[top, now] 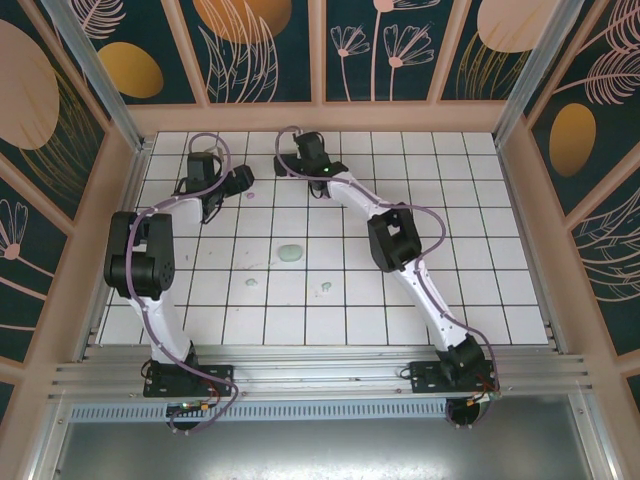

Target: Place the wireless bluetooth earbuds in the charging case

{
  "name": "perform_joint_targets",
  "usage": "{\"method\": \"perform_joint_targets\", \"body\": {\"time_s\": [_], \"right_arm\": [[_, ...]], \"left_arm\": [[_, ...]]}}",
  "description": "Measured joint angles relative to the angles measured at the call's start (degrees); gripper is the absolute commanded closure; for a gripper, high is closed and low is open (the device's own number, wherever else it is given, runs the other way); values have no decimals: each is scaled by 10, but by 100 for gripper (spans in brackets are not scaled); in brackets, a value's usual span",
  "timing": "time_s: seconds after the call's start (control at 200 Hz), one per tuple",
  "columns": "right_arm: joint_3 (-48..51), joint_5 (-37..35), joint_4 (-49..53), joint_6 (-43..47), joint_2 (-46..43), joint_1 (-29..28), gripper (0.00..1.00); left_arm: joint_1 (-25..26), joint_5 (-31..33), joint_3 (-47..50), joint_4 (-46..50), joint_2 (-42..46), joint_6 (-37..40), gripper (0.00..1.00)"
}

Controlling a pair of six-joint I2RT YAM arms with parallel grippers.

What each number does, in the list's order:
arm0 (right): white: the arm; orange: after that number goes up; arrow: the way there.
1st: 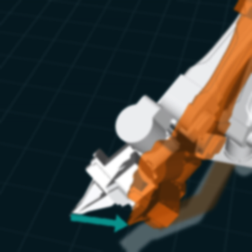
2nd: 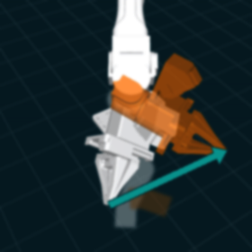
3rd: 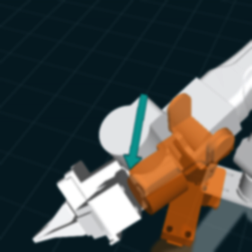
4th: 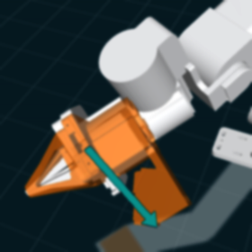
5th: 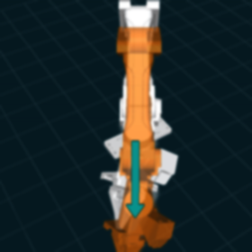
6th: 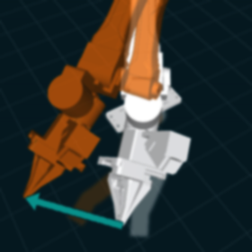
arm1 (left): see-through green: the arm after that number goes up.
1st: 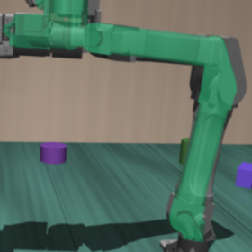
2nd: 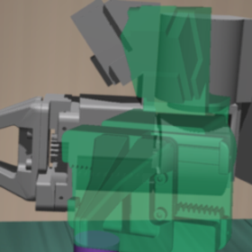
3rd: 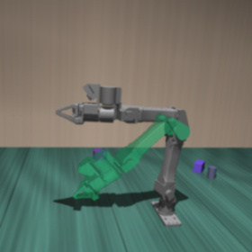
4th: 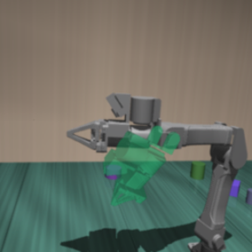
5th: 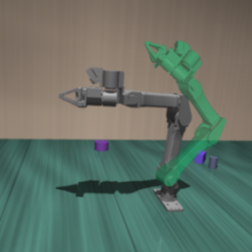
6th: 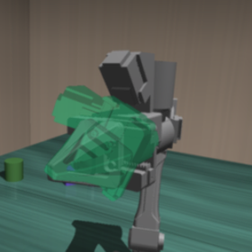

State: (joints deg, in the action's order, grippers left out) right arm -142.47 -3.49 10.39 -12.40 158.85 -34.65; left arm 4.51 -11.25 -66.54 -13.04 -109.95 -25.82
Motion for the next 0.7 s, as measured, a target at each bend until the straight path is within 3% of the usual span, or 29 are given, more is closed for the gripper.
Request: {"method": "perform_joint_targets", "body": {"time_s": [0.125,0.43,0.696], "right_arm": [[-15,-7,0,0,15,-8,3],[-18,-10,20,-4,17,-10,27],[-18,-8,48,1,17,-10,33]], "left_arm": [[0,-3,12,0,11,0,15],[0,-4,26,-1,31,0,14],[0,-4,39,0,32,0,14]]}}
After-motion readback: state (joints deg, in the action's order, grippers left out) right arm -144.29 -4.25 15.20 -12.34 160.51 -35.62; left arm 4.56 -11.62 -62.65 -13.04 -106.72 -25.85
